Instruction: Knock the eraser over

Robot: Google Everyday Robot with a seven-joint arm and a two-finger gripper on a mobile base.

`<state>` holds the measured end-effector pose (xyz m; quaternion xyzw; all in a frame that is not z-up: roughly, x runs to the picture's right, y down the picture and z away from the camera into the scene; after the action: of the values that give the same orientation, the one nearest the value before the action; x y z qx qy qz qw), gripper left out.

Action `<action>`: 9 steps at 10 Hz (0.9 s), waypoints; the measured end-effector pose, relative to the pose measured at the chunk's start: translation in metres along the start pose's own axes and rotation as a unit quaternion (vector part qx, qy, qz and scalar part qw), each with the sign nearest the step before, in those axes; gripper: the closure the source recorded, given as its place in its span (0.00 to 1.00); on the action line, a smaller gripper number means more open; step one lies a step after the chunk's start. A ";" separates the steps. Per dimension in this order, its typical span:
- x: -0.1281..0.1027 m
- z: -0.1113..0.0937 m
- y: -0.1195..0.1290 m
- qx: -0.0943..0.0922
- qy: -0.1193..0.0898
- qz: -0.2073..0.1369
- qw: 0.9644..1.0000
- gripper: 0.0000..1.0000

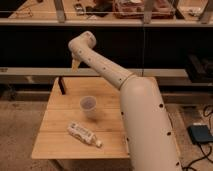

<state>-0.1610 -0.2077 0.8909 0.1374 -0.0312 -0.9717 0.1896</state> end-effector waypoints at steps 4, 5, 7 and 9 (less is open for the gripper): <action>0.000 0.001 -0.002 0.007 0.000 0.001 1.000 0.20; 0.006 0.005 -0.008 0.016 0.003 0.001 1.000 0.20; 0.049 0.022 -0.043 0.068 0.031 0.010 0.997 0.20; 0.070 0.033 -0.058 0.091 0.044 0.018 0.995 0.20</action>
<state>-0.2533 -0.1804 0.8981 0.1962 -0.1132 -0.9542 0.1952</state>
